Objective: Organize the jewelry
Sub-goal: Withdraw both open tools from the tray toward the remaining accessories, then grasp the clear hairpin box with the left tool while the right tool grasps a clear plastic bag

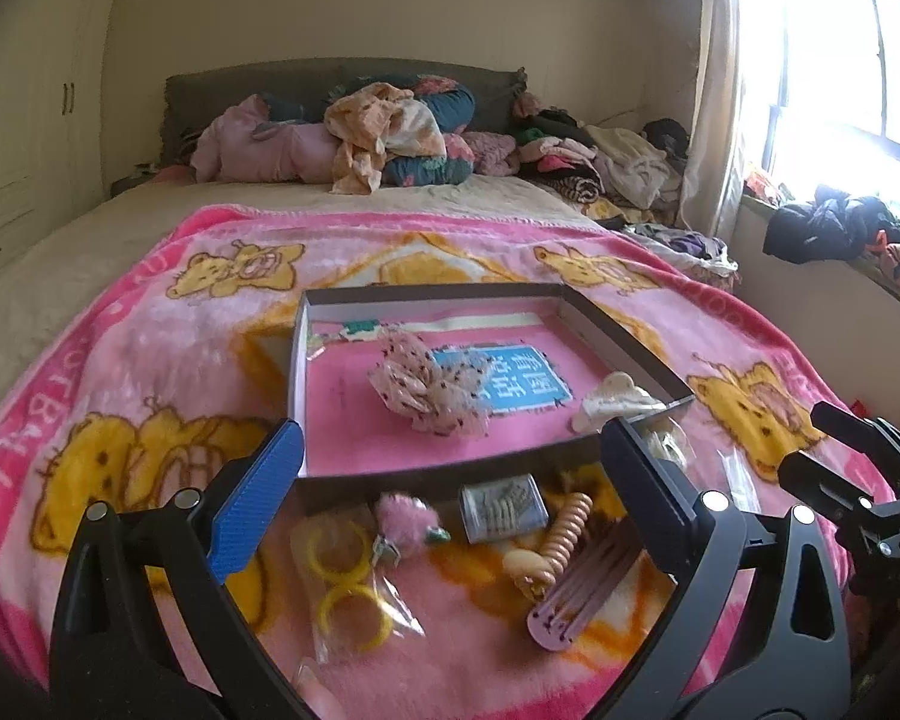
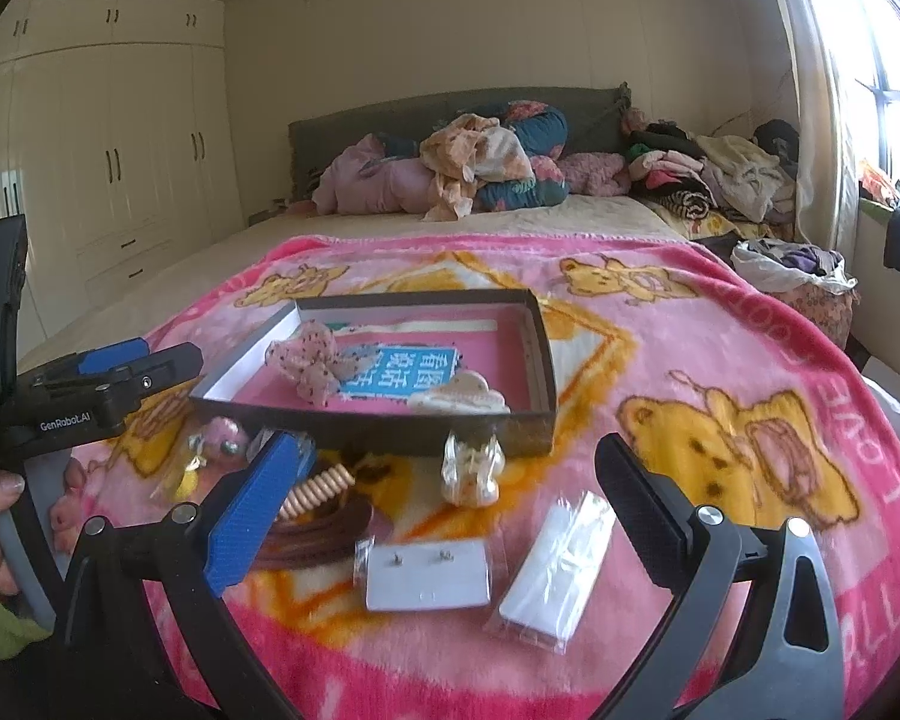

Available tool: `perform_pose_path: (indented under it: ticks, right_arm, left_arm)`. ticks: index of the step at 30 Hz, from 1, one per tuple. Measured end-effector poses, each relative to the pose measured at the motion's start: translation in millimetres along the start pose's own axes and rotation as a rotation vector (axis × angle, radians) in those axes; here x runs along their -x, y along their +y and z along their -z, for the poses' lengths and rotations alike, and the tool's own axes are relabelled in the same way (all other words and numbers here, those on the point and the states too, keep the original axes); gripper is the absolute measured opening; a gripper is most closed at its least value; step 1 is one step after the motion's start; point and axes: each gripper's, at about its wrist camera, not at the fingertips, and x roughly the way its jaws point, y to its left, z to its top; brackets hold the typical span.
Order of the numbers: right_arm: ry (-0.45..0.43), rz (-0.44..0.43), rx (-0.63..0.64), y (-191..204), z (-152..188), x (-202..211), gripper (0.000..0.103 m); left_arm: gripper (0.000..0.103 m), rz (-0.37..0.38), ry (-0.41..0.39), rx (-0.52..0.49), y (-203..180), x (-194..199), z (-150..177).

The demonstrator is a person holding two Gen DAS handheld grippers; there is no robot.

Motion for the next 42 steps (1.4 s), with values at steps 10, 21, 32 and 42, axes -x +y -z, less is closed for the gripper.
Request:
perform_pose_path:
  ticks: [10,21,32,42]
  right_arm:
    - [0.034,0.014,-0.001,-4.0,17.4,7.0,0.096]
    - [0.076,-0.003,0.012,-1.2,35.2,8.4,0.096]
    - [0.136,-0.053,0.088,18.0,47.4,-13.2,0.096]
    - [0.201,-0.058,0.204,38.2,52.5,-52.4,0.095]
  left_arm:
    - [0.090,0.026,0.030,-0.034,-10.9,0.6,10.3]
    - [0.090,0.068,0.118,-0.039,-18.9,-17.6,26.2]
    - [0.068,0.105,0.211,-0.001,-15.9,-44.1,35.7]
    - [0.058,0.095,0.258,0.001,-21.3,-69.5,35.9]
